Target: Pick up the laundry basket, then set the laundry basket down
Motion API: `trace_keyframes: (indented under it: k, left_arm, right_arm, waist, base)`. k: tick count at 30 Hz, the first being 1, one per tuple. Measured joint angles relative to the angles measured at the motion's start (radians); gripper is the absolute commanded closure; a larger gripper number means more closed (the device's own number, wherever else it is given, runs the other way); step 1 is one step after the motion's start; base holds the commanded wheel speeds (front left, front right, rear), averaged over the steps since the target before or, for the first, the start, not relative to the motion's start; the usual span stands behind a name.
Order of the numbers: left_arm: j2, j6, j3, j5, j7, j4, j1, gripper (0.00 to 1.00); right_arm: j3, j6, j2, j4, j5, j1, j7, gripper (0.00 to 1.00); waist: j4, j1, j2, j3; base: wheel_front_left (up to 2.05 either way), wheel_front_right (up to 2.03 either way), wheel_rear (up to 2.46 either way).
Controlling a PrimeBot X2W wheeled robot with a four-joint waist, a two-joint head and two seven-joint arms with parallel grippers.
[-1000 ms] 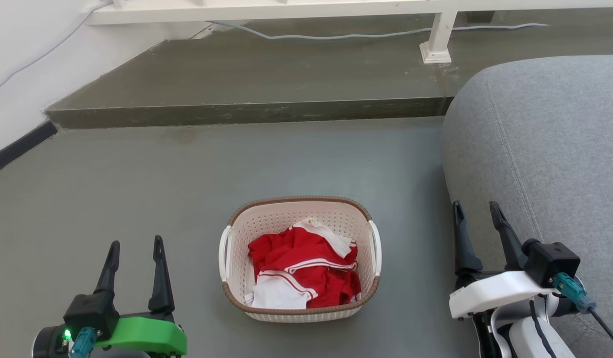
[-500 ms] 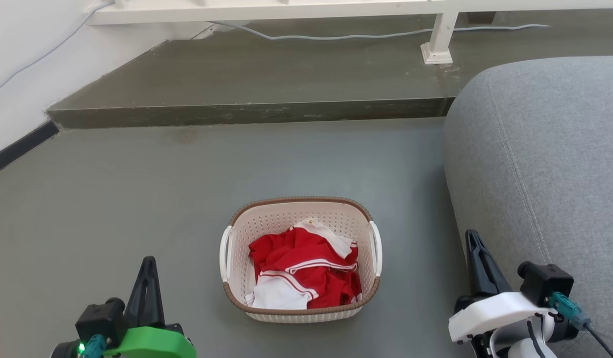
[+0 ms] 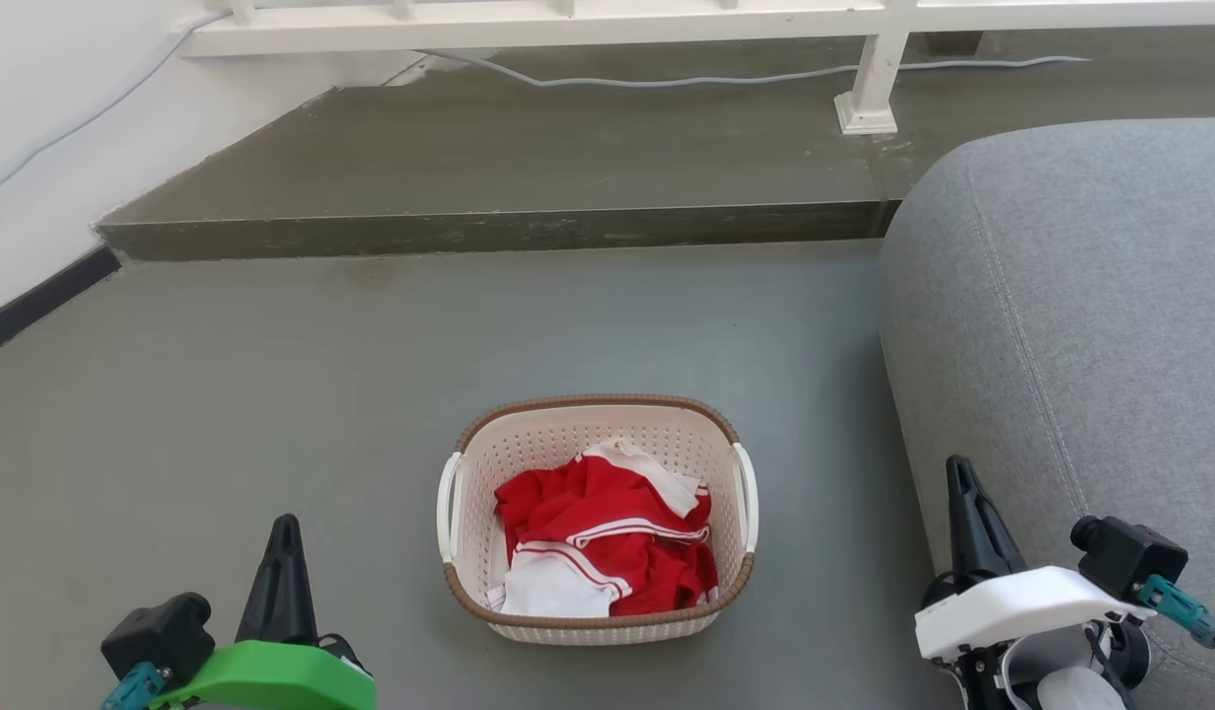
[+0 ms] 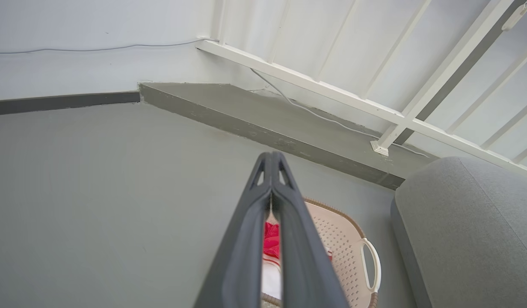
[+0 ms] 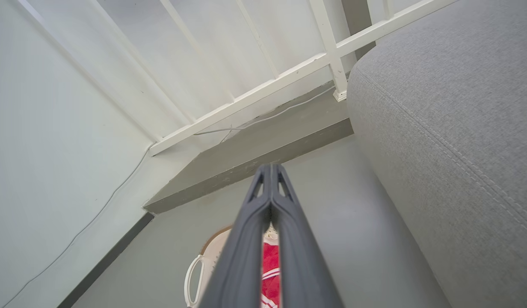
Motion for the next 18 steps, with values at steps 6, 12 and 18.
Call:
trace_keyframes:
  k: [6,12,18]
  left_arm:
    - [0.0,-0.009,0.012,-0.067,0.016,0.002,0.0,1.0]
    - [0.002,-0.019,0.024,-0.144,0.034,0.011,-0.002,1.0]
    - [0.008,-0.034,0.031,-0.23,0.053,0.024,-0.004,1.0]
  right_arm:
    - [-0.012,0.009,-0.003,0.0,0.069,-0.002,0.016,1.0]
    - [-0.032,0.018,-0.012,0.001,0.149,-0.006,0.036,1.0]
    - [-0.045,0.033,-0.015,0.005,0.236,-0.008,0.054,1.0]
  waist:
    - [0.001,0.0,0.0,-0.003]
    - [0.001,0.0,0.0,-0.007]
    - [0.002,0.0,0.0,-0.011]
  base:
    - [0.0,0.0,0.0]
    - [0.0,0.0,0.0]
    - [0.0,0.0,0.0]
